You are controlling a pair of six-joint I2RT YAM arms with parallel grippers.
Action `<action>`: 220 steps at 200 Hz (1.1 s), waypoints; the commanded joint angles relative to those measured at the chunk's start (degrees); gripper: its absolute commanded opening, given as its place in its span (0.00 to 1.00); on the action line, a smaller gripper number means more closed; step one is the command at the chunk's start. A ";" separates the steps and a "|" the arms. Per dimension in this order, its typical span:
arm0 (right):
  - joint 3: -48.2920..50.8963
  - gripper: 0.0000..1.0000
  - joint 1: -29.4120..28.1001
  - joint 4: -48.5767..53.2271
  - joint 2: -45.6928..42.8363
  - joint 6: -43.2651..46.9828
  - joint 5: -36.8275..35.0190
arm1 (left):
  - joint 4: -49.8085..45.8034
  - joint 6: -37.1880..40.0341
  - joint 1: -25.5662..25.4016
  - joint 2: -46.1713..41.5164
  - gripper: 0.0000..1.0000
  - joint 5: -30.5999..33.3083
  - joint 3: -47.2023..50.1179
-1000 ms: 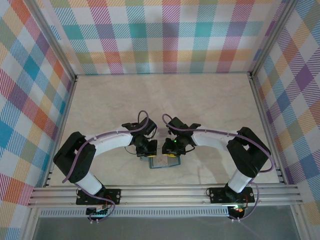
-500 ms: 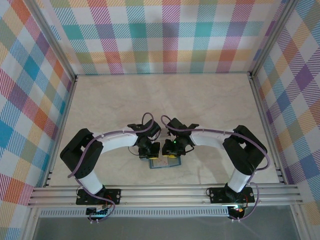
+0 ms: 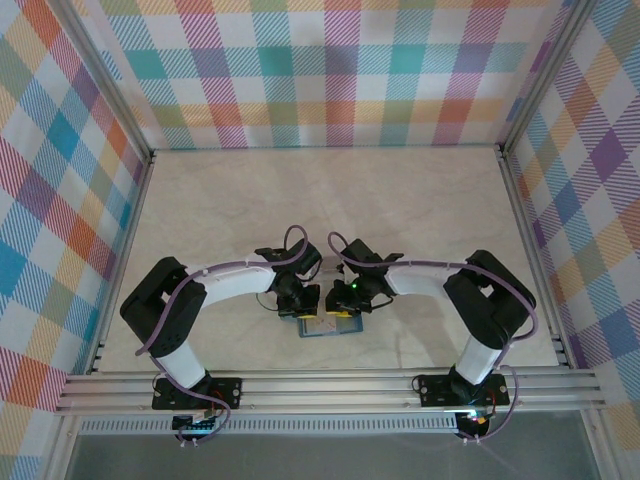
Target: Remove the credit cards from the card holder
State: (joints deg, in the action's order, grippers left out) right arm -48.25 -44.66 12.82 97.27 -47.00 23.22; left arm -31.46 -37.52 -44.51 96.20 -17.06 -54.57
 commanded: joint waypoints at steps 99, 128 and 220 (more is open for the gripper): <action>3.80 0.13 0.43 -5.55 -4.91 -1.01 2.76 | -4.83 1.47 -0.45 2.76 0.00 3.81 1.39; 2.63 0.09 0.37 0.74 -5.48 0.96 -2.09 | -5.01 1.56 -0.48 2.55 0.00 3.92 1.34; -2.90 0.05 0.19 18.71 -8.70 8.94 -14.42 | -4.78 1.55 -0.41 2.37 0.00 3.93 1.30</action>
State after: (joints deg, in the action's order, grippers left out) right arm -50.28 -44.42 25.06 88.77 -41.01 12.80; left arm -31.53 -36.58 -44.53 96.31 -17.04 -54.63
